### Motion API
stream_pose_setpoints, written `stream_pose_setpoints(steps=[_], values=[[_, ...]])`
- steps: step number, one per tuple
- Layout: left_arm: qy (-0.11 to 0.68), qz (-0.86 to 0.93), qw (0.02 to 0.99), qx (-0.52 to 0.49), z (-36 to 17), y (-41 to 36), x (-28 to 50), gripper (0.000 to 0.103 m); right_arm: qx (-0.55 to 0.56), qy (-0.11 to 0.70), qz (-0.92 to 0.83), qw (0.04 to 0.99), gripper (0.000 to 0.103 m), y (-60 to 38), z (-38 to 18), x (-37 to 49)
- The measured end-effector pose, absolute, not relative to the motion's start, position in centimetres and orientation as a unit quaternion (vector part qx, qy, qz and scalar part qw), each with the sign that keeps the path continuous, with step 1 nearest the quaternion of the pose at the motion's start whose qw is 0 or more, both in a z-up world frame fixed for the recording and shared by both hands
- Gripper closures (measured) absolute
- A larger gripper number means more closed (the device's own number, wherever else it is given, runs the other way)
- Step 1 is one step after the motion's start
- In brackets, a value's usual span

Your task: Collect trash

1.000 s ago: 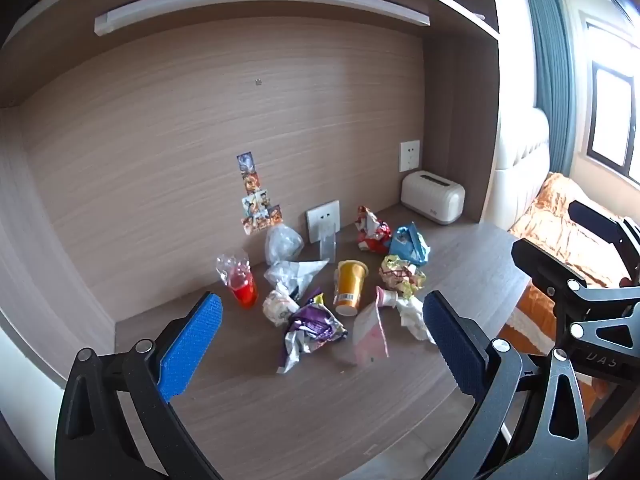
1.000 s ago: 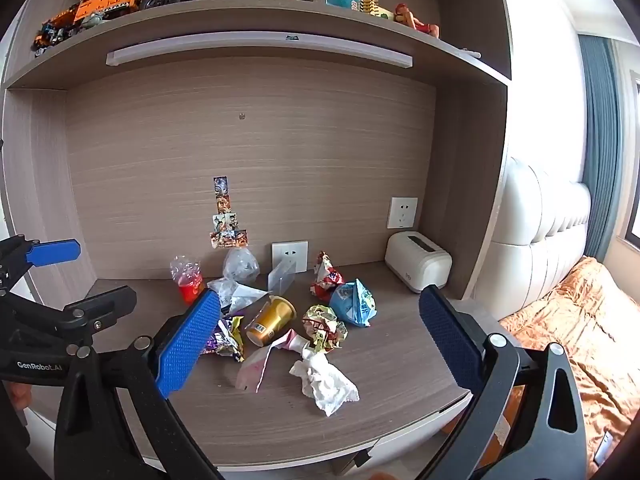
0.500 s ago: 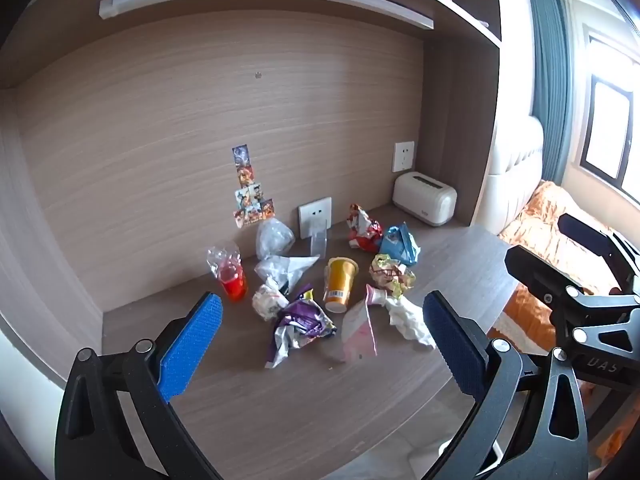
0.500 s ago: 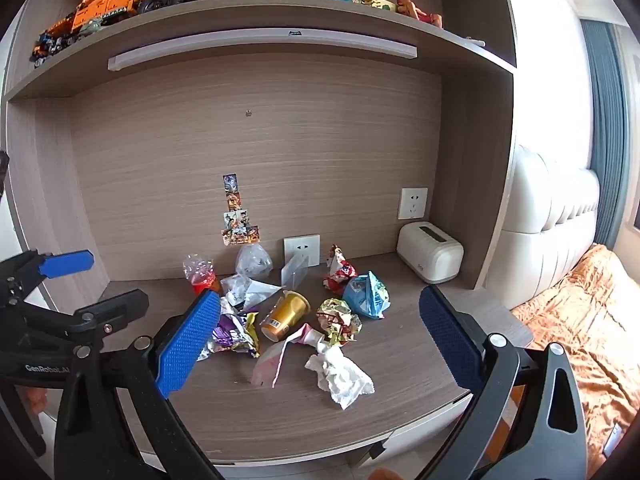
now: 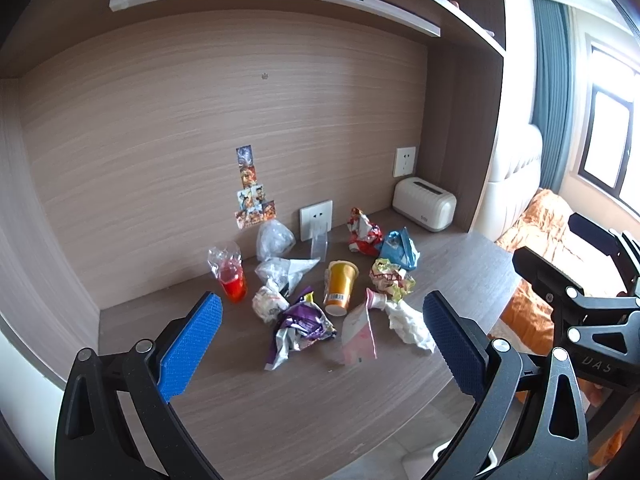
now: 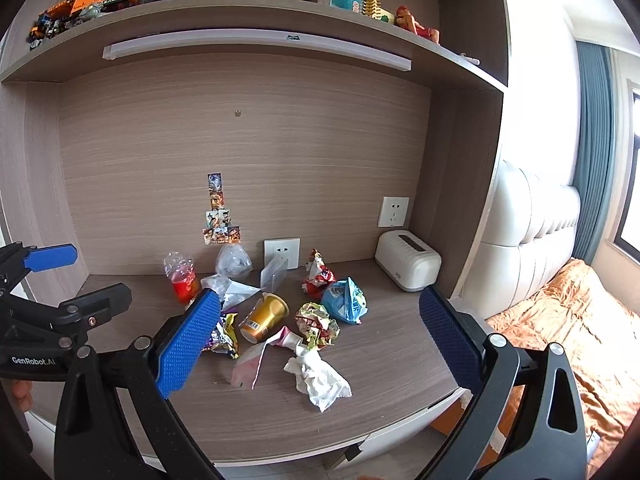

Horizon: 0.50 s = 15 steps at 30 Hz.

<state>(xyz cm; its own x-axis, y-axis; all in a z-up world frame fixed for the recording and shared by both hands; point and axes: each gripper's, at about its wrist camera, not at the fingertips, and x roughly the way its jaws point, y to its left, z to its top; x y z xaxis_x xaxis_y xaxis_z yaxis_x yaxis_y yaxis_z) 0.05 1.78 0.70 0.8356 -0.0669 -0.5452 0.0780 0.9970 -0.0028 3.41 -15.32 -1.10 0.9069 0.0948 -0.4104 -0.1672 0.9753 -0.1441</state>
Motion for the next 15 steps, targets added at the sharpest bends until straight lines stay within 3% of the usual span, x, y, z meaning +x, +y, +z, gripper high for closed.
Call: stream_pose_setpoints(steps=[15], values=[[0.289, -0.036, 0.957, 0.016, 0.26, 1.84, 0.34, 0.005, -0.090, 0.216, 0.072, 0.970, 0.004, -14.67, -1.41, 3.90]])
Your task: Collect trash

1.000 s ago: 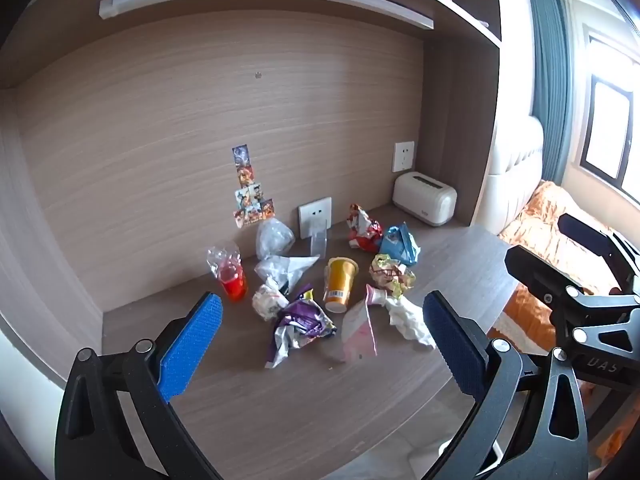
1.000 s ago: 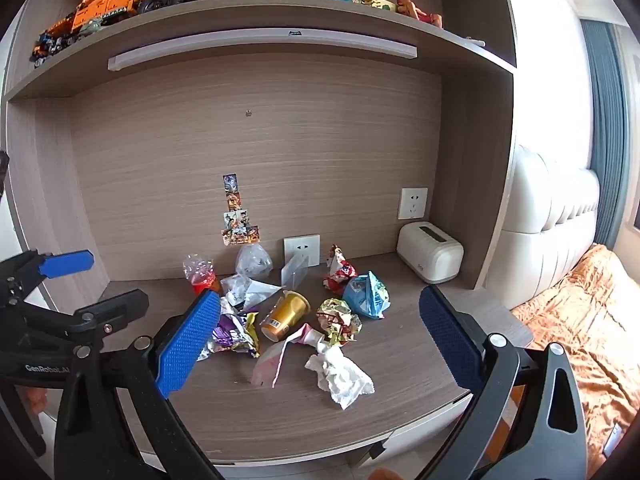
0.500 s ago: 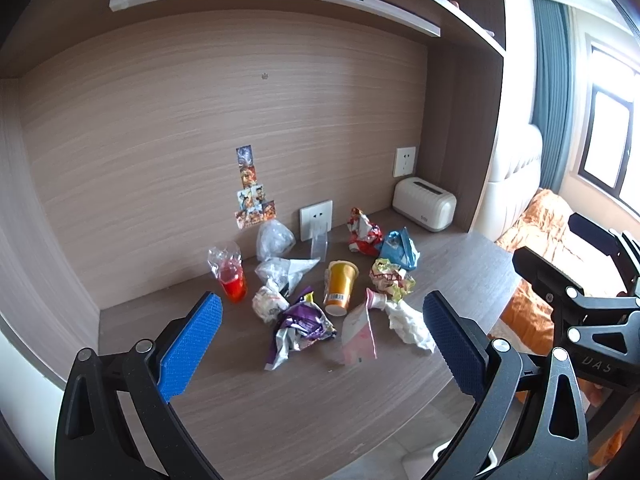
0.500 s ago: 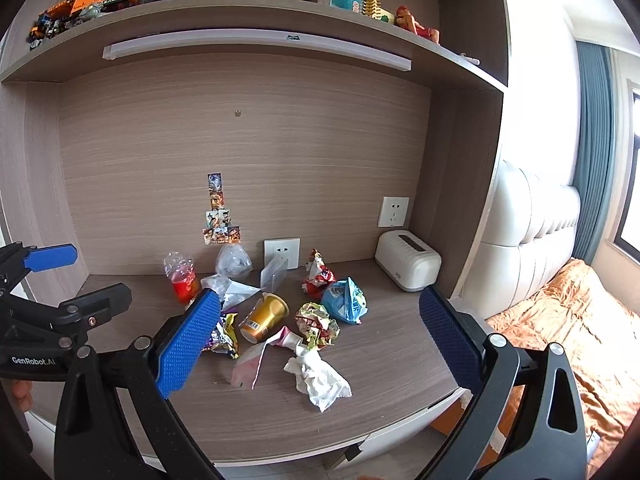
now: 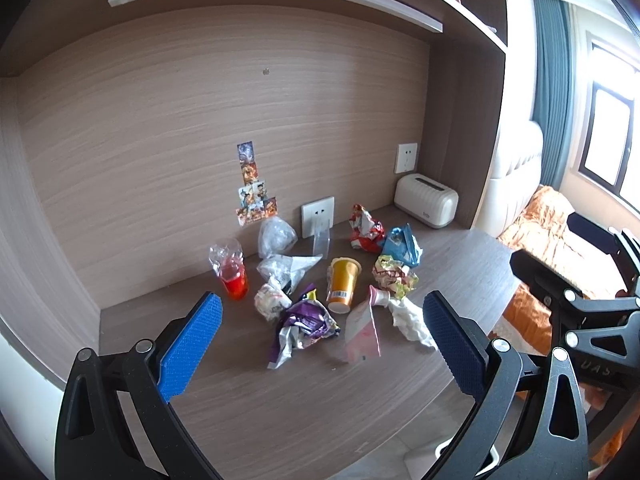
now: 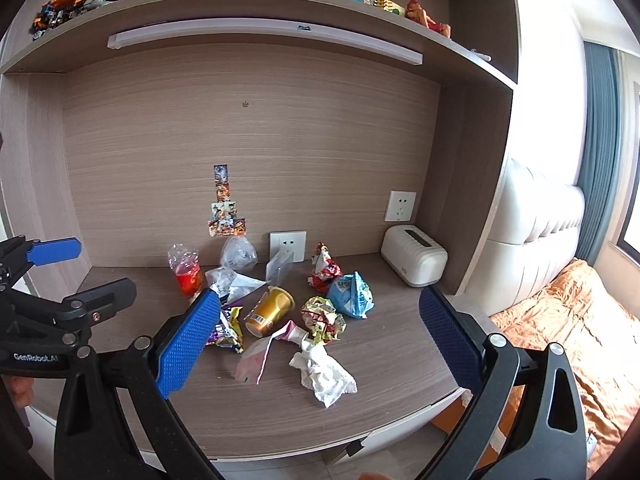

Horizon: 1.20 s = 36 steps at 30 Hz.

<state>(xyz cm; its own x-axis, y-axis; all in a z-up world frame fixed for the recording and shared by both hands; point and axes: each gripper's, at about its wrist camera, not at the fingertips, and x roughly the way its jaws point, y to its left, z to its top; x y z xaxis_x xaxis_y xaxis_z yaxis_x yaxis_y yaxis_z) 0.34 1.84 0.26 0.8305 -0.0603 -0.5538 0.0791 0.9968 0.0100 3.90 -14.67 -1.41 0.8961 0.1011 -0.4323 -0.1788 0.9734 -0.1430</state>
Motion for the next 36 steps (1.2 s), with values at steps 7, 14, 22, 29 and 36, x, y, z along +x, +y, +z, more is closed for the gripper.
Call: stream_pose_setpoints(steps=[7, 14, 22, 29, 36], values=[[0.289, -0.039, 0.956, 0.020, 0.14, 1.68, 0.51, 0.005, -0.071, 0.221, 0.074, 0.970, 0.004, -15.10, -1.40, 4.32], [0.289, -0.040, 0.956, 0.021, 0.24, 1.66, 0.76, 0.005, -0.069, 0.224, 0.068, 0.970, 0.004, -15.15, -1.55, 4.59], [0.289, -0.041, 0.956, 0.020, 0.25, 1.65, 0.76, 0.005, -0.074, 0.212, 0.062, 0.972, 0.004, -15.06, -1.45, 4.58], [0.291, -0.042, 0.956, 0.017, 0.22, 1.69, 0.98, 0.005, -0.071, 0.214, 0.078, 0.971, 0.004, -14.88, -1.52, 4.69], [0.293, -0.045, 0.955, 0.012, 0.01, 1.85, 1.19, 0.005, -0.070, 0.225, 0.079, 0.969, 0.004, -14.71, -1.60, 4.91]])
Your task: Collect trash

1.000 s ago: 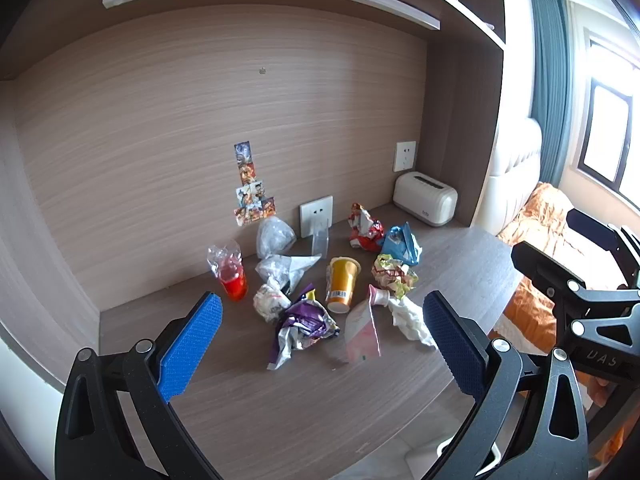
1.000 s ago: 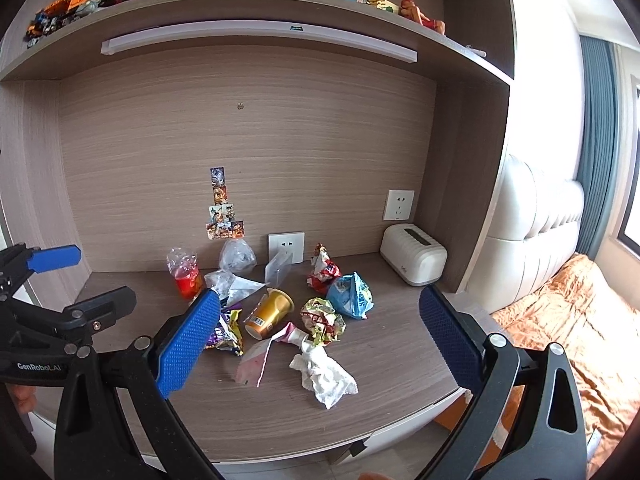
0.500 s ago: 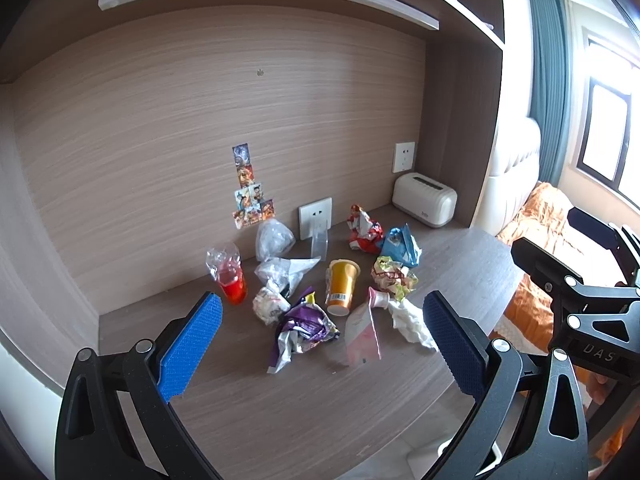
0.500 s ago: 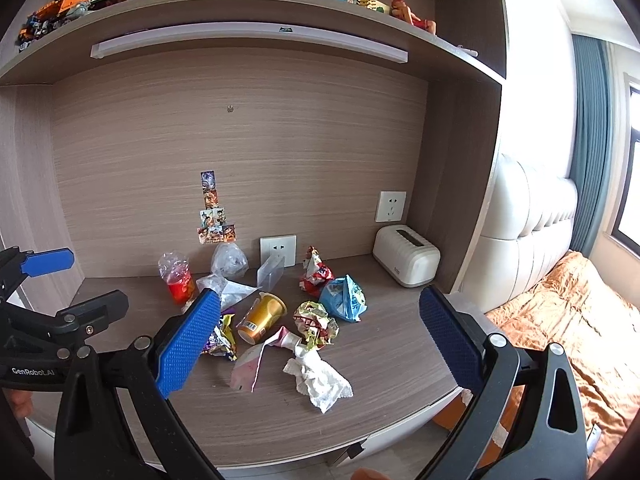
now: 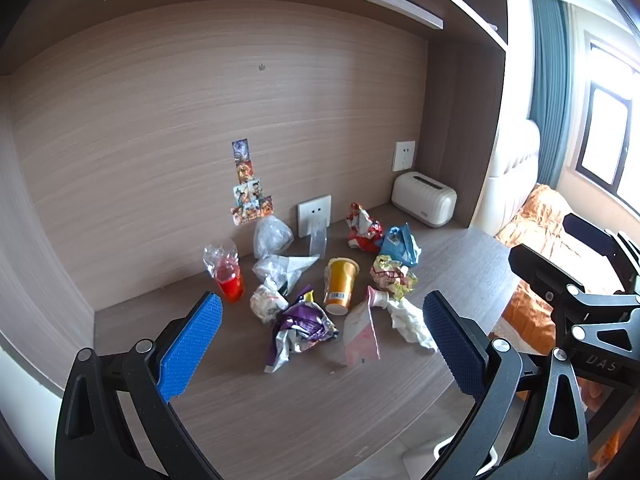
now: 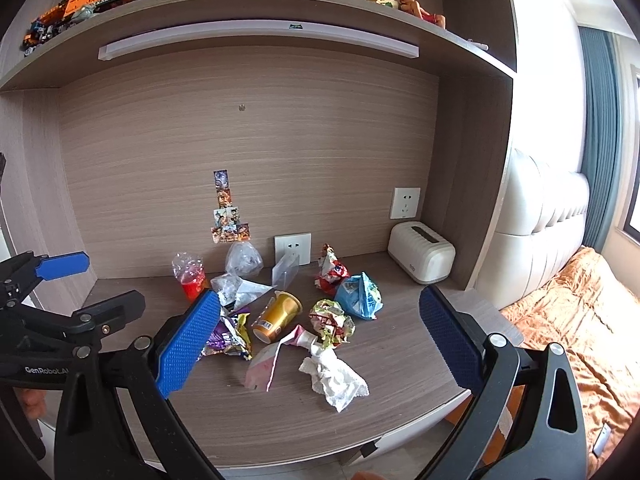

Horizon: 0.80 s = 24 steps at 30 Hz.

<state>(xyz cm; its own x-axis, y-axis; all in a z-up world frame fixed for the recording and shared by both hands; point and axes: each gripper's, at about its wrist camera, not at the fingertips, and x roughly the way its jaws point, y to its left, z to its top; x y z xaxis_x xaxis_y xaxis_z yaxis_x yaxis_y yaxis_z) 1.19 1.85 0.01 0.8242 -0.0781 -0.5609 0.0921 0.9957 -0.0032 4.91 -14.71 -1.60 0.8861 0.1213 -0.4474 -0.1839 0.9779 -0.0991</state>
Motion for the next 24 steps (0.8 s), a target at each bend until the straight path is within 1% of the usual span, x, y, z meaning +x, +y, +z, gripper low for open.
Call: stream_pose_setpoints(steps=[5, 13, 24], values=[[0.294, -0.045, 0.955, 0.013, -0.1, 1.9, 1.3, 0.005, -0.072, 0.232, 0.068, 0.968, 0.004, -14.9, -1.9, 5.2], [0.296, -0.046, 0.954, 0.024, -0.6, 1.8, 1.8, 0.005, -0.067, 0.218, 0.070, 0.971, 0.004, -14.9, -2.0, 5.5], [0.301, -0.063, 0.951, 0.027, -1.7, 1.9, 3.7, 0.005, -0.079, 0.238, 0.048, 0.967, 0.004, -14.7, -3.5, 7.2]])
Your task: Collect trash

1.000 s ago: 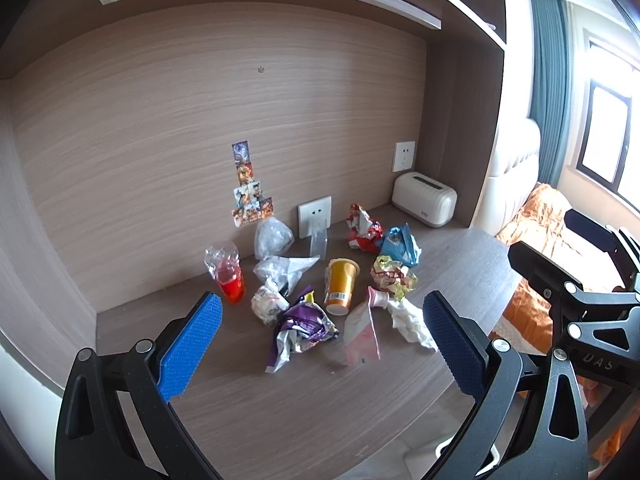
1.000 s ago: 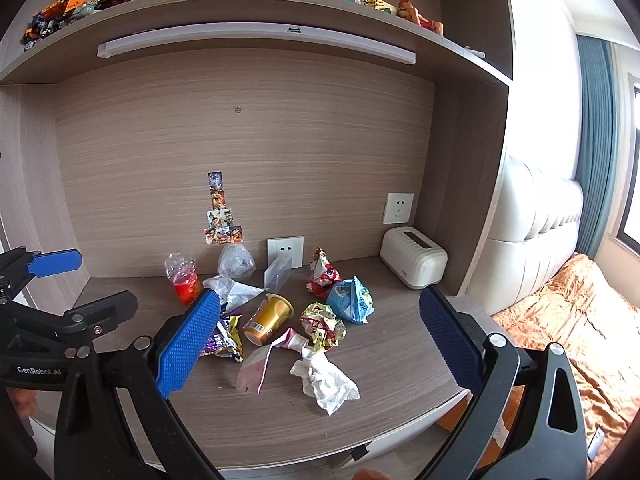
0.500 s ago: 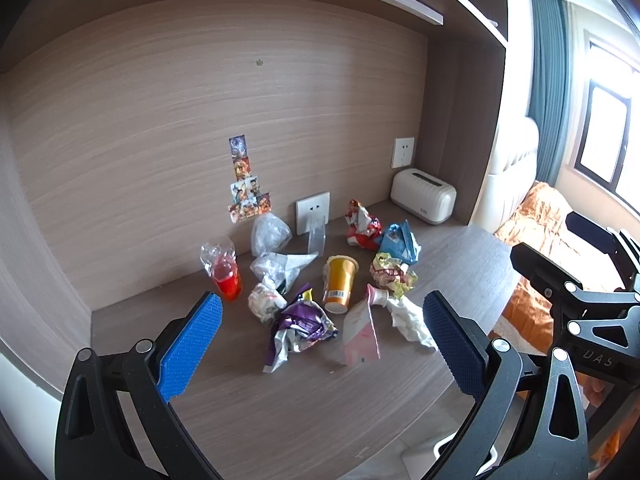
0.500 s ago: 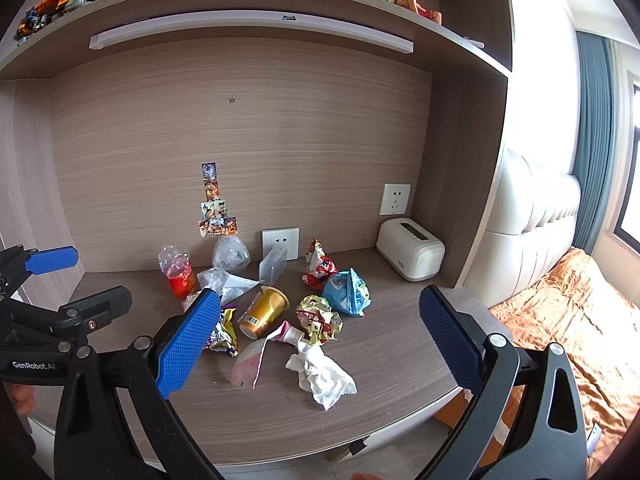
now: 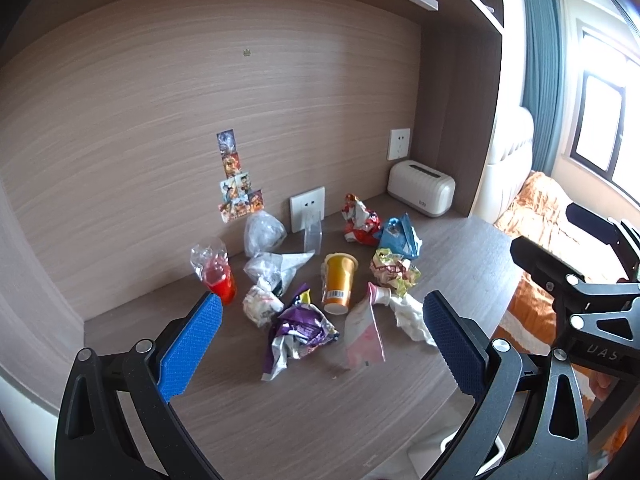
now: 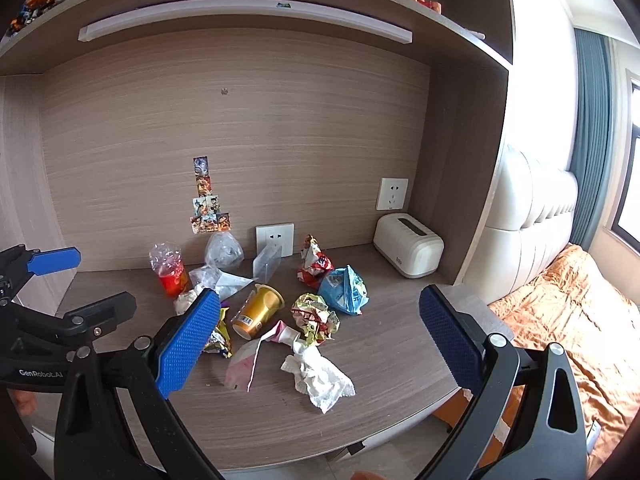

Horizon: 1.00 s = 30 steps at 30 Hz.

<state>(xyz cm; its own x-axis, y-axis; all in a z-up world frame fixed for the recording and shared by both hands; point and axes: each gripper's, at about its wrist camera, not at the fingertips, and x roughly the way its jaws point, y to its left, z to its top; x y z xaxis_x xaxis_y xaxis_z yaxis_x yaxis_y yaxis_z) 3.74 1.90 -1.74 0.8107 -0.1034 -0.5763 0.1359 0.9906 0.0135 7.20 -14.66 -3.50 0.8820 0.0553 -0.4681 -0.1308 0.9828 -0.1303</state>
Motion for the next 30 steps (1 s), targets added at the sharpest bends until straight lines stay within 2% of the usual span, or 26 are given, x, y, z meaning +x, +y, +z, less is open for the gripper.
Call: stream_pose_setpoints(steps=[8, 18, 19, 21, 25, 26, 28, 29, 30], values=[[0.309, -0.091, 0.945, 0.055, -6.0, 2.3, 7.9, 0.005, -0.086, 0.283, 0.061, 0.953, 0.004, -14.4, -8.1, 10.3], [0.345, -0.144, 0.910, 0.181, -14.8, 0.6, 13.6, 0.006, -0.074, 0.392, 0.043, 0.916, 0.004, -15.5, -18.8, 16.4], [0.351, -0.156, 0.905, 0.180, -15.5, 0.7, 14.2, 0.009, -0.075, 0.398, 0.038, 0.914, 0.004, -15.6, -19.5, 16.8], [0.364, -0.180, 0.898, 0.170, -16.5, 1.0, 15.1, 0.024, -0.075, 0.413, 0.028, 0.907, 0.004, -15.6, -21.1, 17.8], [0.372, -0.196, 0.888, 0.188, -18.3, 1.1, 16.3, 0.042, -0.072, 0.427, 0.015, 0.901, 0.006, -15.6, -23.0, 18.9], [0.375, -0.205, 0.886, 0.180, -18.5, 1.4, 16.6, 0.044, -0.067, 0.428, 0.016, 0.901, 0.013, -15.7, -23.2, 19.0], [0.384, -0.219, 0.883, 0.160, -18.6, 1.6, 16.9, 0.051, -0.055, 0.443, 0.021, 0.894, 0.036, -15.6, -23.9, 19.3], [0.385, -0.220, 0.882, 0.159, -18.6, 1.6, 17.1, 0.052, -0.050, 0.445, 0.026, 0.894, 0.055, -15.6, -24.0, 19.2], [0.384, -0.220, 0.882, 0.162, -18.6, 1.5, 17.0, 0.053, -0.047, 0.445, 0.025, 0.894, 0.068, -15.5, -24.0, 19.1]])
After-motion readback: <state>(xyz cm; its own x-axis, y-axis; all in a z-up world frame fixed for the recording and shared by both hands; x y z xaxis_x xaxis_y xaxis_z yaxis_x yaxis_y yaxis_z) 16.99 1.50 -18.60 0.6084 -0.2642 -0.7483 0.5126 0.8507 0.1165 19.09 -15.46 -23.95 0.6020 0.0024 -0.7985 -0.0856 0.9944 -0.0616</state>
